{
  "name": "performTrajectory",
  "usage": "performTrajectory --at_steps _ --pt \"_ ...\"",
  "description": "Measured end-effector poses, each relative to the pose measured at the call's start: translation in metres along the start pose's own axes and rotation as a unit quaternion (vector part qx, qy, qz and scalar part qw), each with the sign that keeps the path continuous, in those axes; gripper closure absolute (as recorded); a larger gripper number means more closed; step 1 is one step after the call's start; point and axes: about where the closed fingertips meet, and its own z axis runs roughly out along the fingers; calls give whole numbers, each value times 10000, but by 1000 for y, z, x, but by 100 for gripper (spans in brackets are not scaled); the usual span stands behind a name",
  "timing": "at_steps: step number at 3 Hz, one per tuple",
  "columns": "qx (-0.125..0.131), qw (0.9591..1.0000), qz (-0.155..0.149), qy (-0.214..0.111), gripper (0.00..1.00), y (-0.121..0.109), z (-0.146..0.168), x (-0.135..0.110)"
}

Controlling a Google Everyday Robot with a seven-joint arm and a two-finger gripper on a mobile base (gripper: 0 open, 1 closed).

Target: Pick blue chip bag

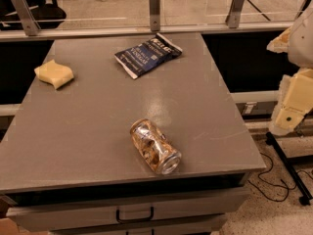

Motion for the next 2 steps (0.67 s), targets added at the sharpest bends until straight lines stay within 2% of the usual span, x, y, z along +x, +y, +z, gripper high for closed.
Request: performTrajectory --at_steps 1,2 --pt "30 10000 -20 -30 0 -2 -1 -1" --pt "47 9990 -136 -422 0 -32 17 -24"
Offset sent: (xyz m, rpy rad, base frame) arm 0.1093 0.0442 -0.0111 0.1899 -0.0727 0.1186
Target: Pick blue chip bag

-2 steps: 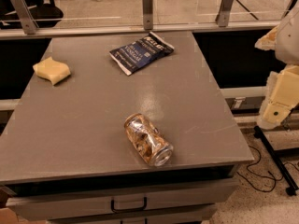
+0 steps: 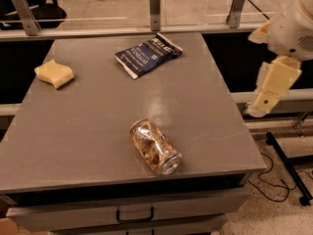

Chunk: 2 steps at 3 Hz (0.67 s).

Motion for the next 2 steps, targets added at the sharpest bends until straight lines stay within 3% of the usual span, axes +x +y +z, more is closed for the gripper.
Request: performTrajectory --at_steps 1,2 --pt "69 9980 -151 -612 0 -52 32 -47" --pt "241 9920 -242 -1213 0 -99 47 -107"
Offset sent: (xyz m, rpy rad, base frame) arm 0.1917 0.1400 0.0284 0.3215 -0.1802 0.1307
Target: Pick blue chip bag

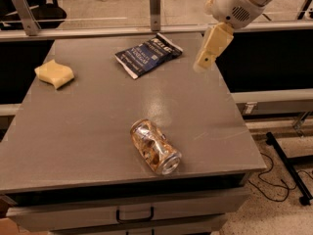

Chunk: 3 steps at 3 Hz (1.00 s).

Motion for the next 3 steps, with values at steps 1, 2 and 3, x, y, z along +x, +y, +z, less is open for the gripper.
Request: performTrajectory --at_steps 1,2,3 --pt "0 10000 0 -1 0 0 0 0" --pt "51 9993 288 -253 0 -10 23 -3" --pt "88 9946 722 -740 0 -37 71 -9"
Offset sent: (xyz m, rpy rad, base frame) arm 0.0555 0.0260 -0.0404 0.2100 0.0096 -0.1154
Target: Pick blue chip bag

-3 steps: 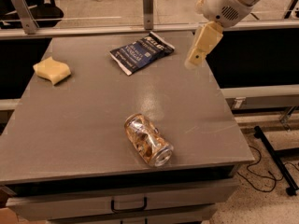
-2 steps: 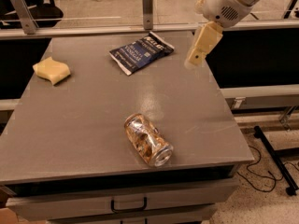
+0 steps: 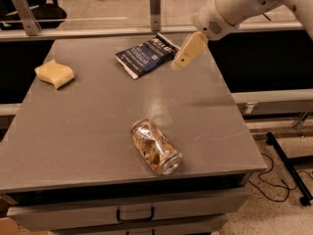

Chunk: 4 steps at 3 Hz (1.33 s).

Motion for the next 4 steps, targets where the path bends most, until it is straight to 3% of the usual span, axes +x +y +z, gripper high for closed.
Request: performTrajectory --at_steps 1,2,4 --pt "120 9981 451 -407 0 -35 43 2" --pt "238 9933 913 -663 0 -64 82 9" --pt "238 9856 1477 -789 0 -84 133 20"
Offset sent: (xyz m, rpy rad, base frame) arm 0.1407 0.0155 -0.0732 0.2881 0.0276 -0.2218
